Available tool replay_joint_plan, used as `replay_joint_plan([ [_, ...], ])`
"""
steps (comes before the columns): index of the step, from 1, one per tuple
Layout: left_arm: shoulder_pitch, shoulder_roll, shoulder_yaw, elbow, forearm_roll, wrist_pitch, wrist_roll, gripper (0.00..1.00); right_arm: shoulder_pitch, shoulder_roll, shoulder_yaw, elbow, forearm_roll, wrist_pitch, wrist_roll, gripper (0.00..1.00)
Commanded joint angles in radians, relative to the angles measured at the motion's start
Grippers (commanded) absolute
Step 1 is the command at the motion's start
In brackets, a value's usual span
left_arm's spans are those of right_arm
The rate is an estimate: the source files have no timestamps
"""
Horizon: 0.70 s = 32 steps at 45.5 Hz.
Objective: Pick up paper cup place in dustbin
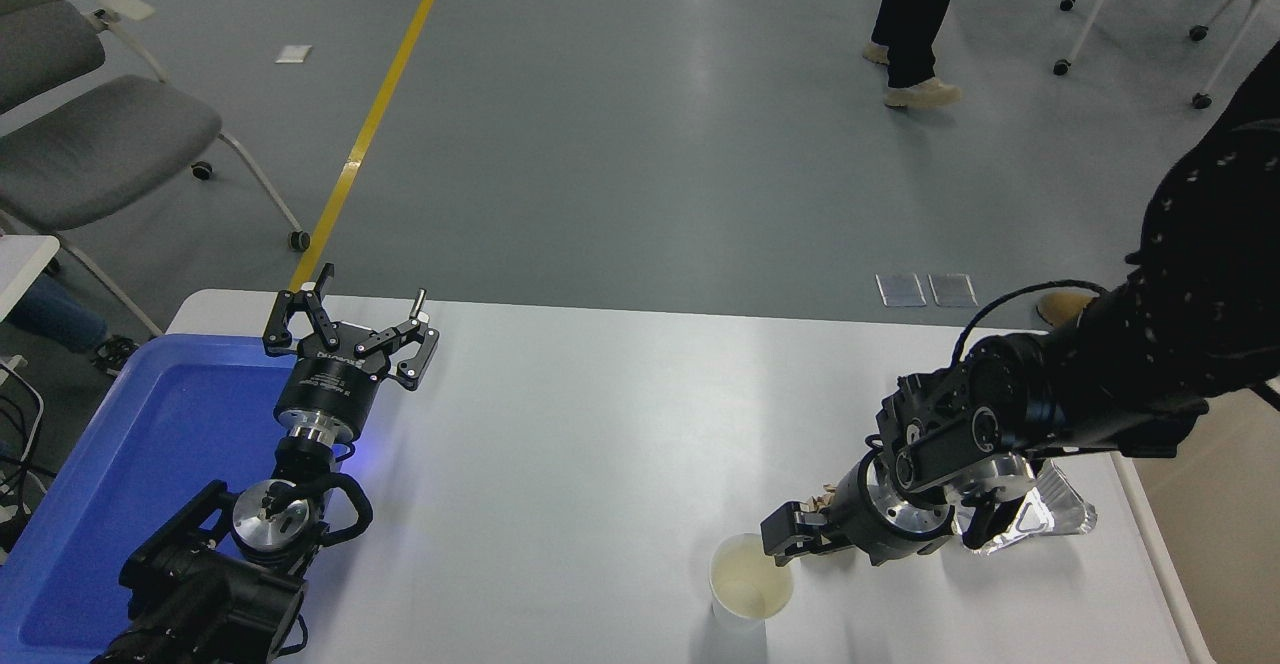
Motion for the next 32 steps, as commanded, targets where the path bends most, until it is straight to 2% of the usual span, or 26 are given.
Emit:
replay_joint_plan([
  [1, 0.000, 0.000, 0.000, 0.000, 0.000, 0.000, 0.000, 0.99, -0.030, 0.000, -0.001, -0.012, -0.008, -0.019, 0.000, 1.00],
  [13, 0.000, 0.000, 0.000, 0.000, 0.000, 0.000, 0.000, 0.99, -0.049, 0.000, 0.000, -0.012, -0.002, -0.042, 0.002, 1.00],
  [21, 0.000, 0.000, 0.000, 0.000, 0.000, 0.000, 0.000, 0.99, -0.057, 0.000, 0.002, -0.012, 0.001, -0.048, 0.020, 0.95],
  [25, 0.000, 0.000, 0.000, 0.000, 0.000, 0.000, 0.000, 0.99, -0.057, 0.000, 0.002, -0.012, 0.001, -0.048, 0.023, 0.83],
  [30, 0.000, 0.000, 0.000, 0.000, 0.000, 0.000, 0.000, 0.99, -0.057, 0.000, 0.000, -0.011, -0.005, -0.045, 0.040, 0.47],
  [32, 0.000, 0.000, 0.000, 0.000, 0.000, 0.000, 0.000, 0.99, -0.057, 0.000, 0.000, -0.009, -0.007, -0.044, 0.046, 0.36],
])
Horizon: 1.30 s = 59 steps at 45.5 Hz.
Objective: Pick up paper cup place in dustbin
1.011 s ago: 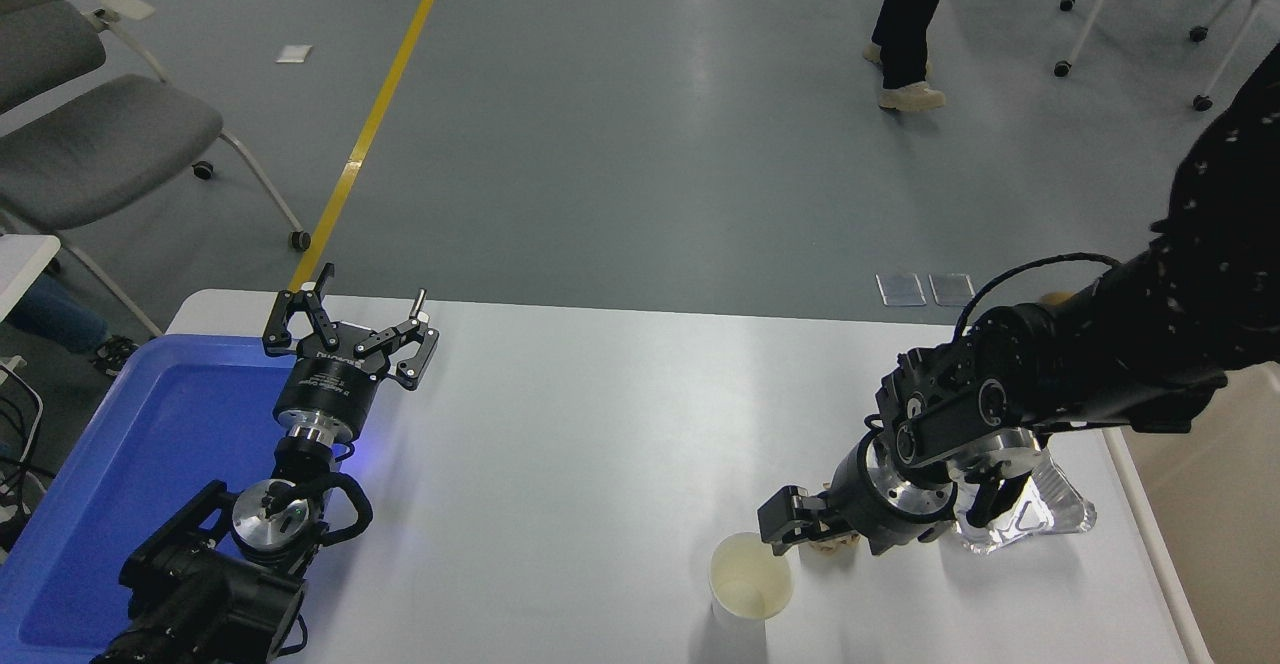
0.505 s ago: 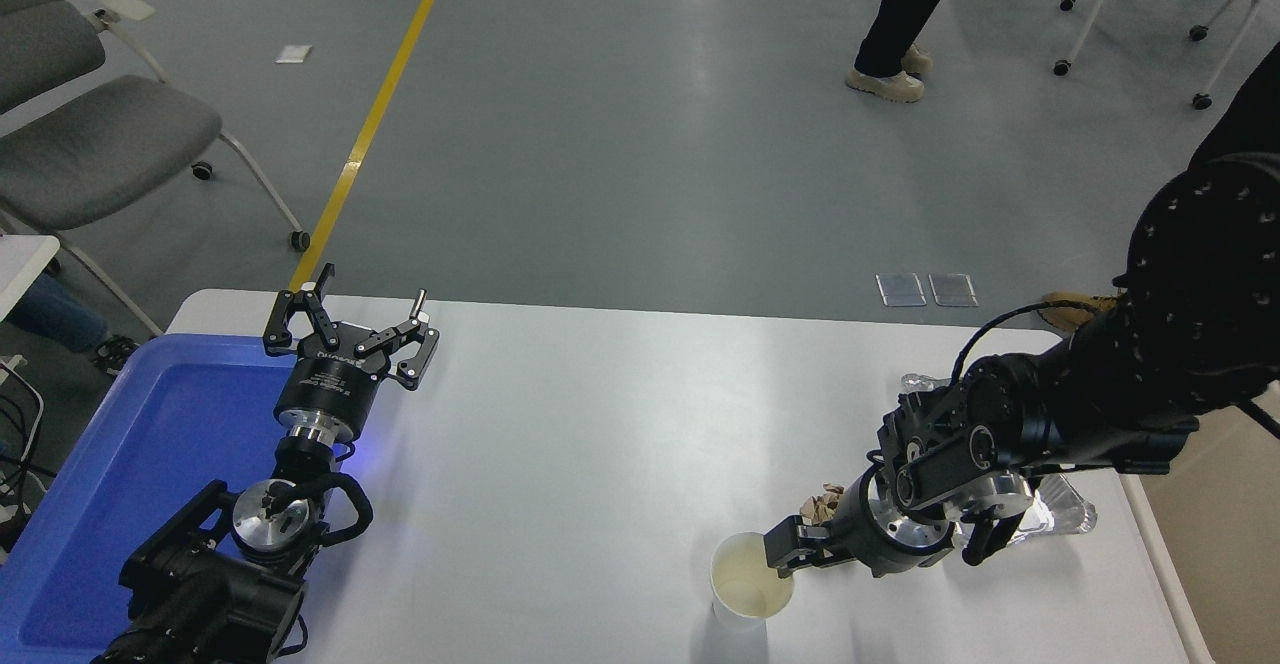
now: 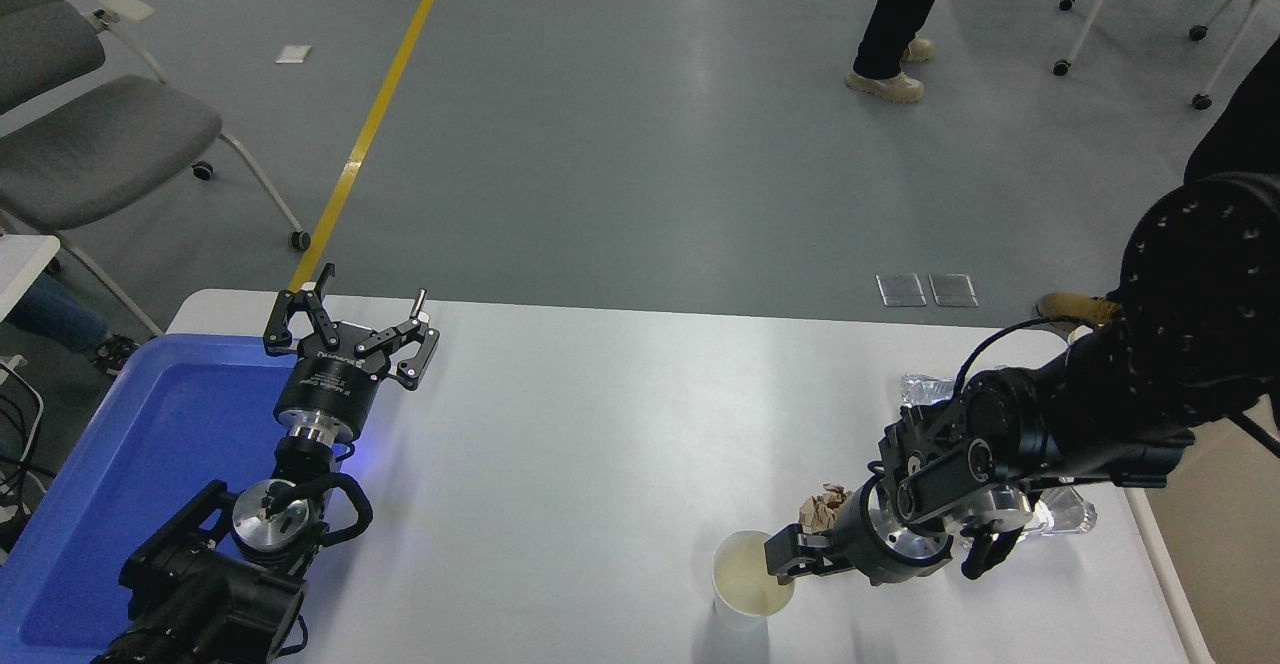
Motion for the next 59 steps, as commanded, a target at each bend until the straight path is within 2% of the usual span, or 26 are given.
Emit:
replay_joint_plan([
  [1, 0.000, 0.000, 0.000, 0.000, 0.000, 0.000, 0.000, 0.99, -0.006, 0.000, -0.001, 0.004, -0.006, 0.000, 0.027, 0.29],
  [3, 0.000, 0.000, 0.000, 0.000, 0.000, 0.000, 0.000, 0.99, -0.009, 0.000, -0.001, 0.004, -0.005, 0.000, 0.028, 0.24],
  [7, 0.000, 0.000, 0.000, 0.000, 0.000, 0.000, 0.000, 0.99, -0.015, 0.000, 0.001, 0.004, -0.005, -0.002, 0.036, 0.04],
  [9, 0.000, 0.000, 0.000, 0.000, 0.000, 0.001, 0.000, 0.99, -0.015, 0.000, 0.001, 0.004, -0.005, -0.002, 0.038, 0.00],
  [28, 0.000, 0.000, 0.000, 0.000, 0.000, 0.000, 0.000, 0.99, 0.023, 0.000, -0.002, 0.025, -0.003, 0.011, 0.039, 0.00],
  [38, 0.000, 0.000, 0.000, 0.000, 0.000, 0.000, 0.000, 0.99, 0.163, -0.018, -0.010, 0.151, -0.015, 0.035, 0.047, 0.00],
  [48, 0.001, 0.000, -0.002, 0.000, 0.000, 0.000, 0.000, 0.99, 0.431, -0.150, -0.037, 0.243, -0.026, 0.204, 0.047, 0.00],
  [59, 0.001, 0.000, -0.002, 0.000, 0.000, 0.000, 0.000, 0.99, 0.781, -0.291, -0.085, 0.257, -0.060, 0.520, 0.041, 0.00],
])
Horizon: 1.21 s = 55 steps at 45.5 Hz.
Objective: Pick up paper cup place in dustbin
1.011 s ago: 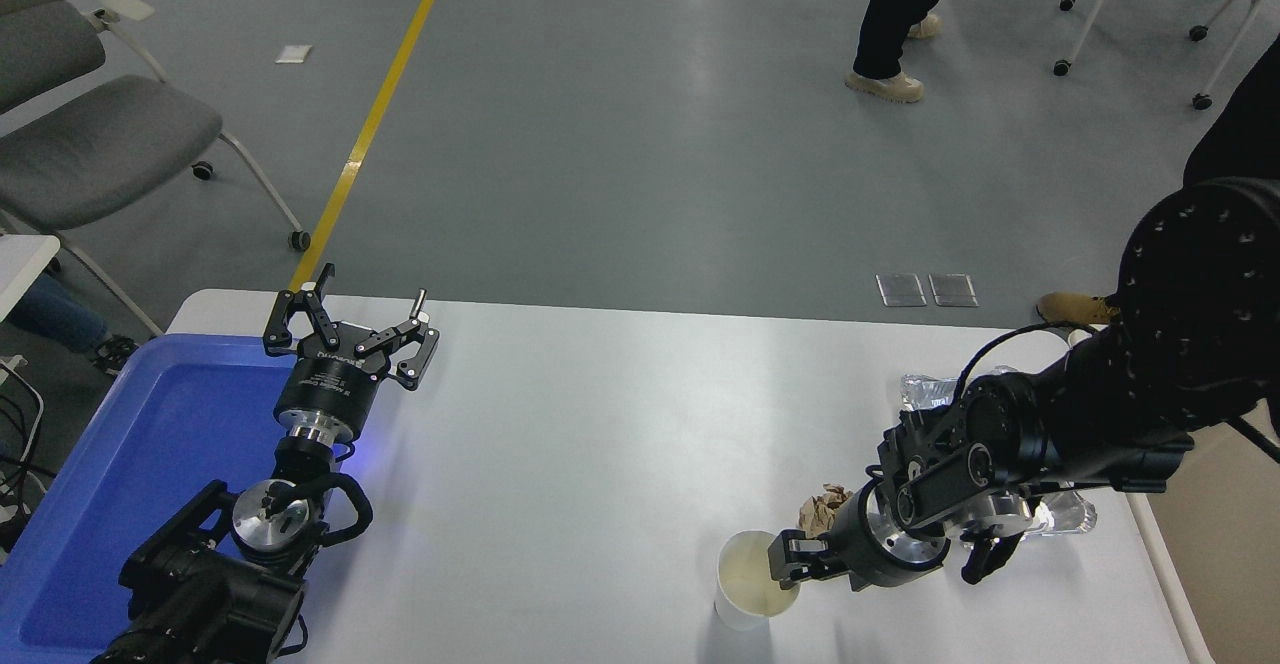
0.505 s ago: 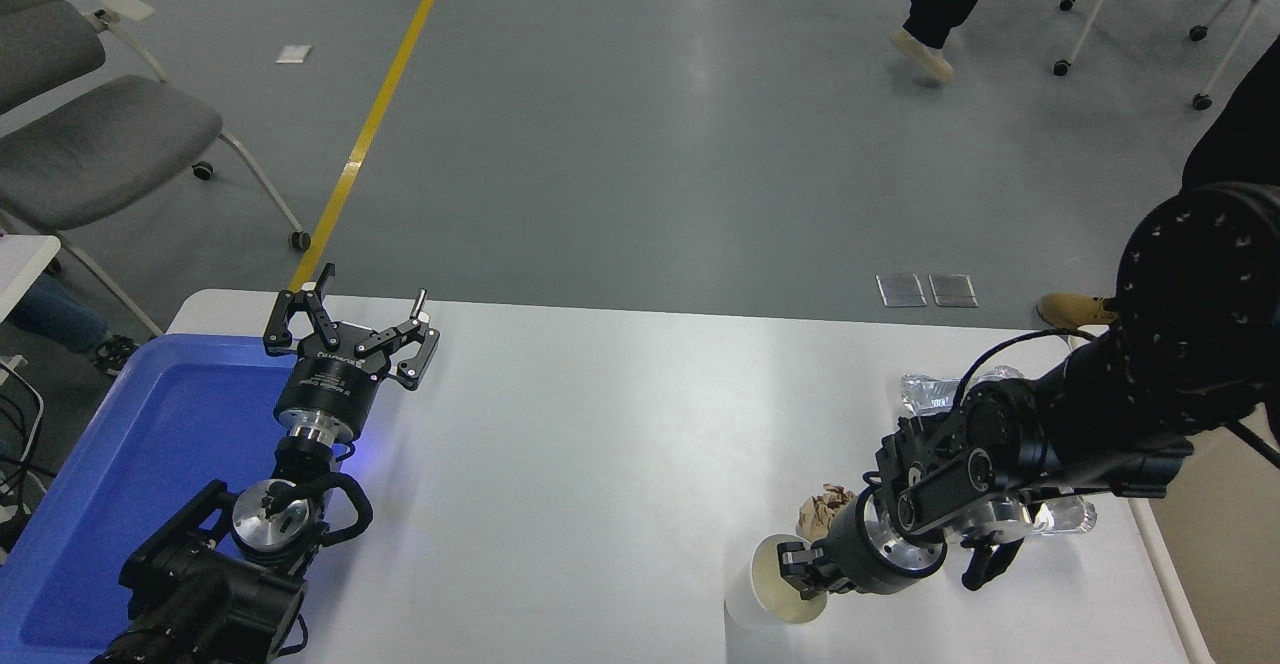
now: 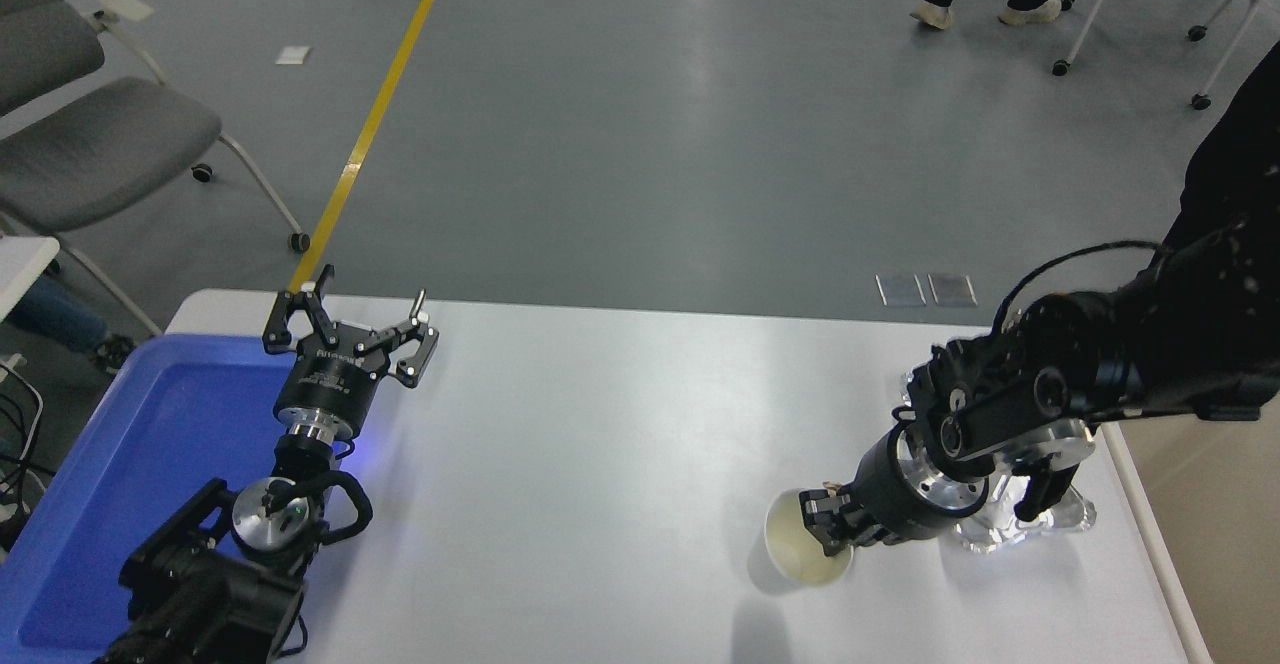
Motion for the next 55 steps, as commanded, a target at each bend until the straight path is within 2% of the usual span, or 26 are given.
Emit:
replay_joint_plan([
  [1, 0.000, 0.000, 0.000, 0.000, 0.000, 0.000, 0.000, 0.99, 0.338, -0.123, -0.050, 0.037, -0.043, 0.276, -0.006, 0.00],
  [12, -0.001, 0.000, 0.003, 0.000, -0.001, 0.001, -0.001, 0.99, 0.538, -0.173, -0.108, 0.037, -0.090, 0.443, -0.006, 0.00],
  [22, -0.001, 0.000, 0.003, 0.000, -0.002, 0.001, -0.001, 0.99, 0.625, -0.284, -0.162, 0.035, -0.096, 0.451, -0.006, 0.00],
  [28, -0.001, 0.000, 0.003, 0.000, -0.002, 0.001, 0.000, 0.99, 0.691, -0.428, -0.229, 0.026, -0.146, 0.451, -0.007, 0.00],
  [36, -0.001, 0.000, 0.003, 0.000, -0.002, 0.000, -0.001, 0.99, 0.713, -0.695, -0.317, -0.121, -0.234, 0.451, -0.015, 0.00],
  [39, -0.001, 0.000, 0.003, 0.000, 0.000, 0.000, -0.001, 0.99, 0.691, -0.803, -0.320, -0.238, -0.249, 0.388, -0.026, 0.00],
  [47, -0.001, 0.000, 0.003, 0.000, -0.001, 0.000, 0.000, 0.99, 0.414, -1.054, -0.164, -0.475, -0.180, 0.048, -0.081, 0.00],
  [51, -0.001, 0.000, 0.003, 0.000, 0.000, 0.000, -0.001, 0.99, 0.164, -1.098, 0.005, -0.554, -0.108, -0.082, -0.093, 0.00],
  [55, -0.001, 0.000, 0.003, 0.000, 0.000, 0.000, -0.001, 0.99, -0.126, -1.104, 0.195, -0.595, 0.016, -0.236, -0.090, 0.00],
])
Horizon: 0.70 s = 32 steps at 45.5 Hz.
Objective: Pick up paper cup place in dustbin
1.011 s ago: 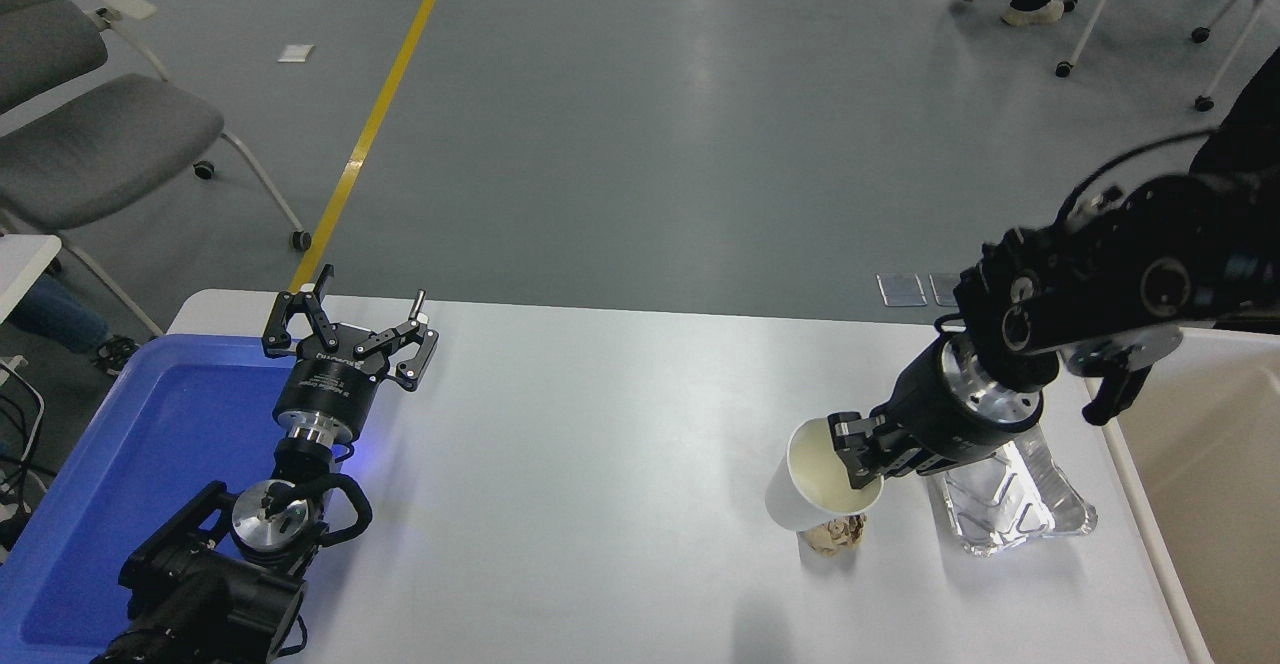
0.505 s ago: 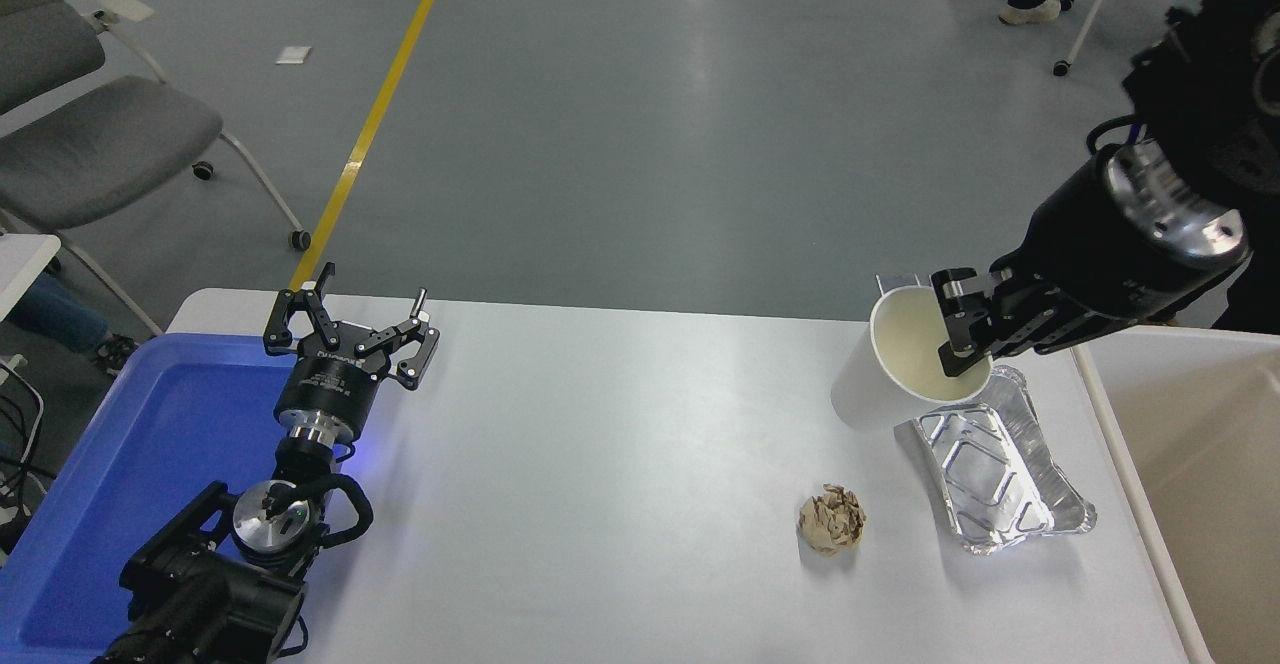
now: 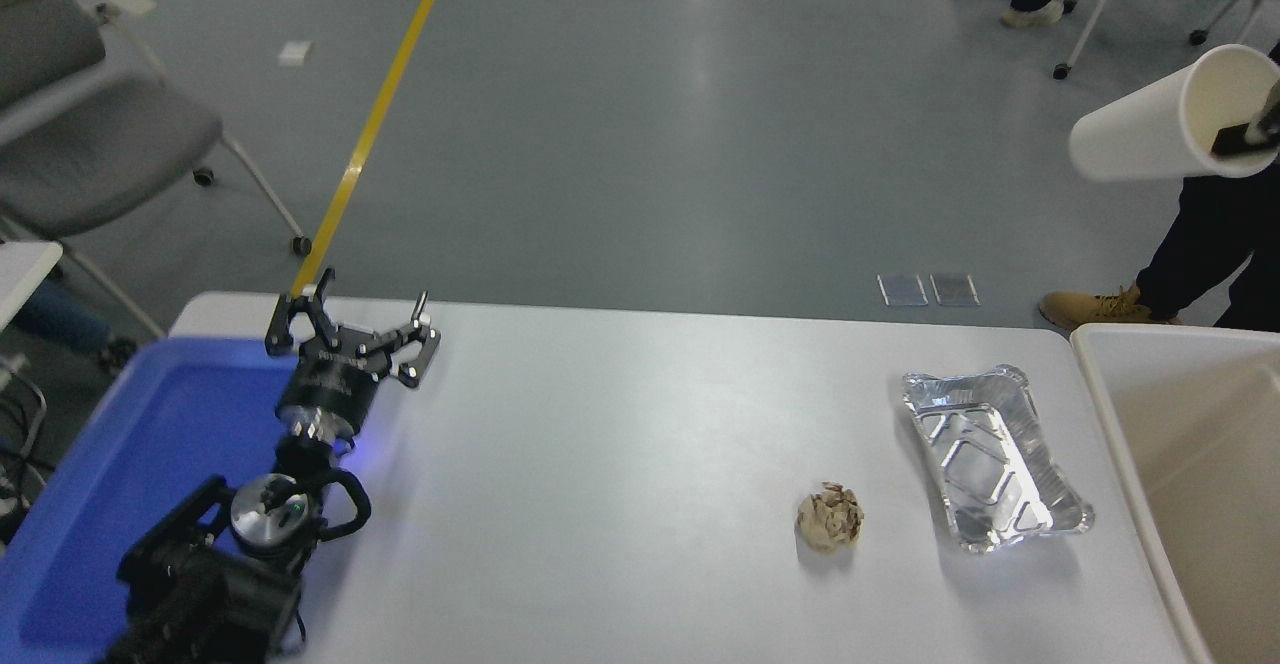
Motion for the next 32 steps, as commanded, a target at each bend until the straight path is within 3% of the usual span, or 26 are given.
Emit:
replay_joint_plan([
  [1, 0.000, 0.000, 0.000, 0.000, -0.001, 0.000, 0.001, 0.99, -0.582, -0.164, 0.368, -0.215, 0.201, -0.371, -0.022, 0.00],
  [7, 0.000, 0.000, 0.000, 0.000, 0.000, 0.000, 0.000, 0.99, -0.949, -0.100, 0.639, -0.327, 0.376, -0.493, -0.021, 0.00],
  [12, 0.000, 0.000, 0.000, 0.000, -0.001, 0.000, 0.001, 0.99, -1.201, 0.003, 0.828, -0.465, 0.451, -0.560, -0.021, 0.00],
  [23, 0.000, 0.000, 0.000, 0.000, 0.000, 0.000, 0.000, 0.99, -1.675, 0.382, 1.232, -0.993, 0.456, -0.554, -0.027, 0.00],
  [28, 0.000, 0.000, 0.000, 0.000, 0.000, 0.000, 0.001, 0.99, -1.747, 0.590, 1.299, -1.252, 0.453, -0.525, -0.031, 0.00],
  [32, 0.000, 0.000, 0.000, 0.000, -0.001, 0.000, 0.000, 0.99, -1.792, 0.684, 1.318, -1.320, 0.464, -0.534, -0.031, 0.00],
])
